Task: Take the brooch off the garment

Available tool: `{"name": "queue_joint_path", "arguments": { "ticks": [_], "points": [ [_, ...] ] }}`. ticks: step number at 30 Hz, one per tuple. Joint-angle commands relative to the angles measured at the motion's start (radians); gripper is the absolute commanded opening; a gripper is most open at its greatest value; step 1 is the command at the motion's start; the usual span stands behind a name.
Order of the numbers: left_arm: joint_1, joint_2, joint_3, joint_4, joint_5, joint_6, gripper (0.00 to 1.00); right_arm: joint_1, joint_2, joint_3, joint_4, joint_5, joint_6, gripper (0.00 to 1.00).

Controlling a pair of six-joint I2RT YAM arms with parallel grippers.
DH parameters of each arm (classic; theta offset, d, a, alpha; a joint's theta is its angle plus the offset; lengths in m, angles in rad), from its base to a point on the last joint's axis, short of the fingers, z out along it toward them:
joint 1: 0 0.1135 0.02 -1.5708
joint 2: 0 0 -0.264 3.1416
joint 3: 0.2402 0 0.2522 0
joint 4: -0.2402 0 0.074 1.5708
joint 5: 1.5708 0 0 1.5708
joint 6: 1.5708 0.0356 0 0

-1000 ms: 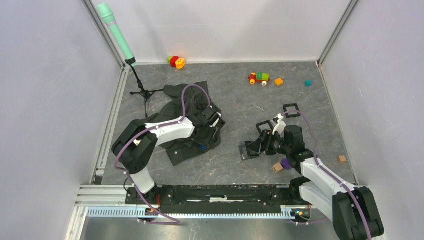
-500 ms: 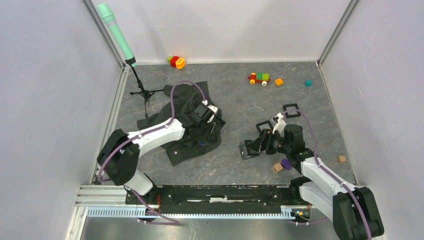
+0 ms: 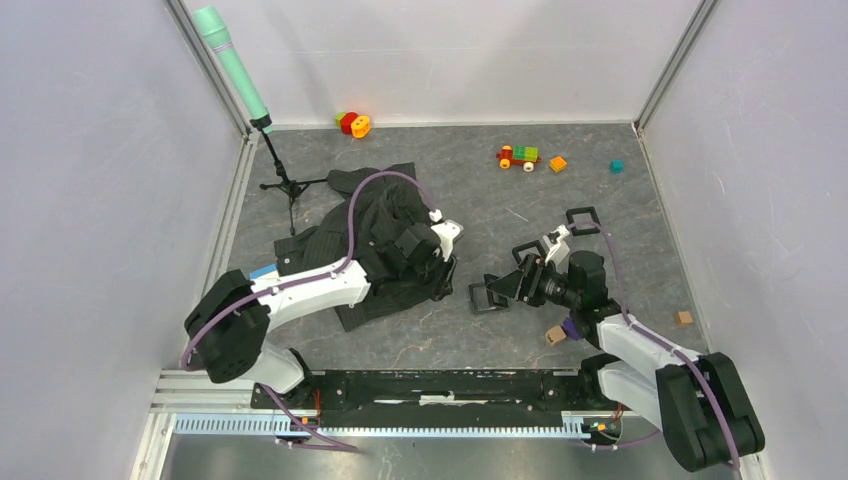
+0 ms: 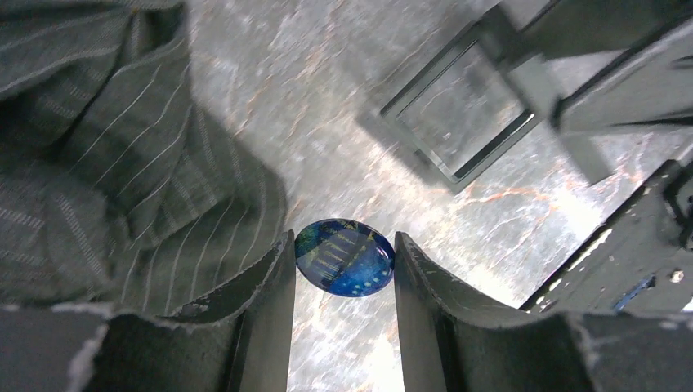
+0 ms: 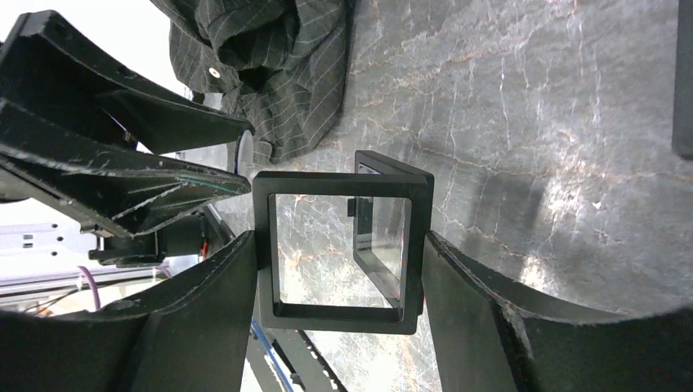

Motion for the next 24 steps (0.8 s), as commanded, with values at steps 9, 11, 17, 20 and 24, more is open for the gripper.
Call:
{"name": "queue_joint_path", "arguments": {
  "ticks": [9,11,17,20,24],
  "points": [
    [-0.056,0.127,0.000,0.363,0.080,-0.092,0.45,-0.005,0.180,-0.125,0.478,-0.066,0.228,0.61],
    [-0.056,0.143,-0.004,0.380,0.072,-0.104,0.45,-0.004,0.193,-0.128,0.493,-0.058,0.225,0.60],
    [-0.057,0.174,-0.017,0.423,0.086,-0.145,0.45,-0.004,0.227,-0.124,0.533,-0.061,0.236,0.60],
    [-0.057,0.170,-0.035,0.450,0.097,-0.188,0.45,-0.004,0.245,-0.126,0.567,-0.063,0.252,0.60],
    [-0.063,0.162,-0.074,0.522,0.120,-0.230,0.45,-0.005,0.255,-0.131,0.585,-0.058,0.260,0.60]
  ]
}}
